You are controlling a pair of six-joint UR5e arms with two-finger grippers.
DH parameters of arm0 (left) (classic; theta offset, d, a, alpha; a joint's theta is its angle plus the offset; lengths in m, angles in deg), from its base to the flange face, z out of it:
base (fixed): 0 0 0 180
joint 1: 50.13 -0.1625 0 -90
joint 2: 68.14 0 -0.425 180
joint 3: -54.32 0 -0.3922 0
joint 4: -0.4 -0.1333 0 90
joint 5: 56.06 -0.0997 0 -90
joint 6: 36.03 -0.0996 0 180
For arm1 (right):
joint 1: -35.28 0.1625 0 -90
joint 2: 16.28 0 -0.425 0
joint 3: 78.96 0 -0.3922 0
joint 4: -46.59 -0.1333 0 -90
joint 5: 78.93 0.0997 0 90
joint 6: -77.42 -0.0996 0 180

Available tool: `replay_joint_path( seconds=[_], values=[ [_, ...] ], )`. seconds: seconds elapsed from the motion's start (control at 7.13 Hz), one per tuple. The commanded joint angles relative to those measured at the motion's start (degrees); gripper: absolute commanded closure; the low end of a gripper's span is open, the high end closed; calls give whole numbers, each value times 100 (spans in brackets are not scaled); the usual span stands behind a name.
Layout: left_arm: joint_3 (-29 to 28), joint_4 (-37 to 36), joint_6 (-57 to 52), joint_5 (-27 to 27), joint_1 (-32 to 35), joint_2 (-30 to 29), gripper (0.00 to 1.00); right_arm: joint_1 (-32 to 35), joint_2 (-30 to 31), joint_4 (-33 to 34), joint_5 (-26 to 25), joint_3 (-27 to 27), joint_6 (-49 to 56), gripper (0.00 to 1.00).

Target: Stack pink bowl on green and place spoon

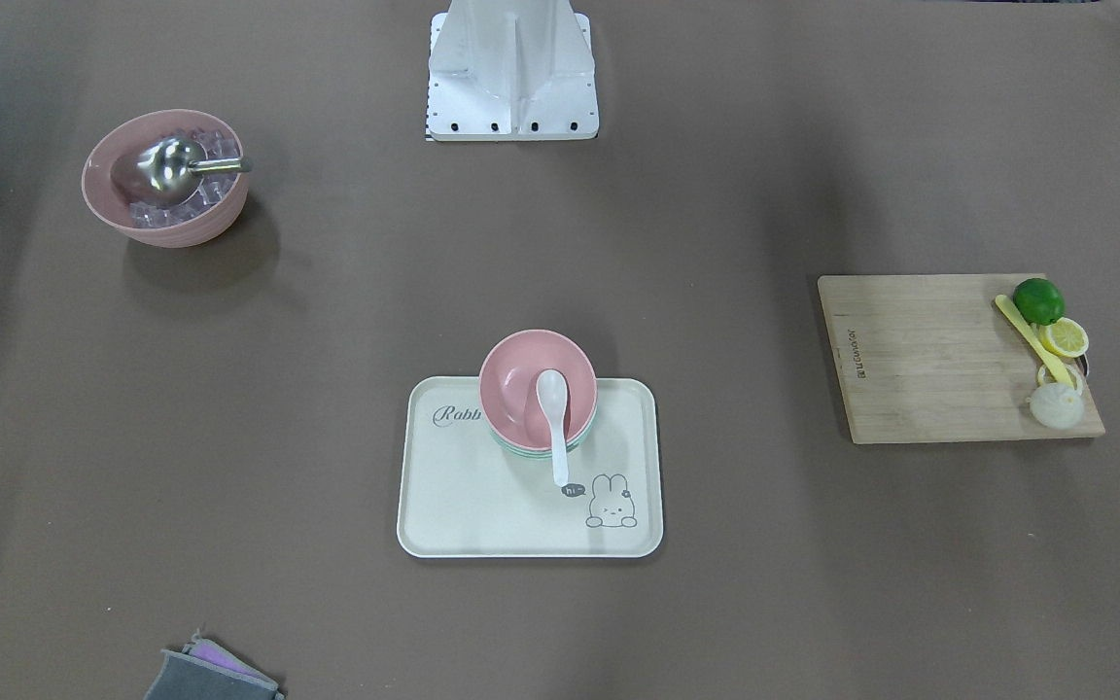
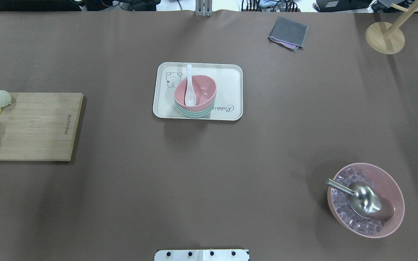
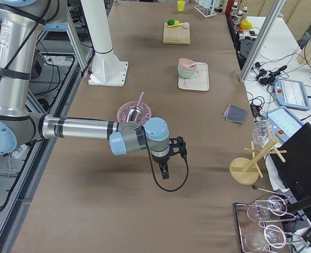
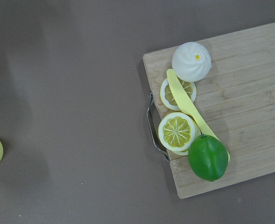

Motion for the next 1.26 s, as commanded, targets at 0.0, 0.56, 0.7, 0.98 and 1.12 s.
replay_joint_path(
  seconds=[0.0,0.56,0.7,0.98,1.12],
  values=[
    [-59,-103,84,-1220,-7,-277,2,-185,-15,72,-774,-41,-19,0],
    [-146,-157,813,-718,-16,-271,2,-395,-138,168,-706,-67,-116,0],
    [-190,-174,787,-700,-16,-288,2,-414,-373,647,-697,-85,-116,0],
    [-129,-191,787,-700,-16,-253,2,-414,-569,1118,-671,-59,-107,0],
    [-164,-148,779,-683,-16,-201,2,-414,-569,1092,-671,-59,-107,0]
  ],
)
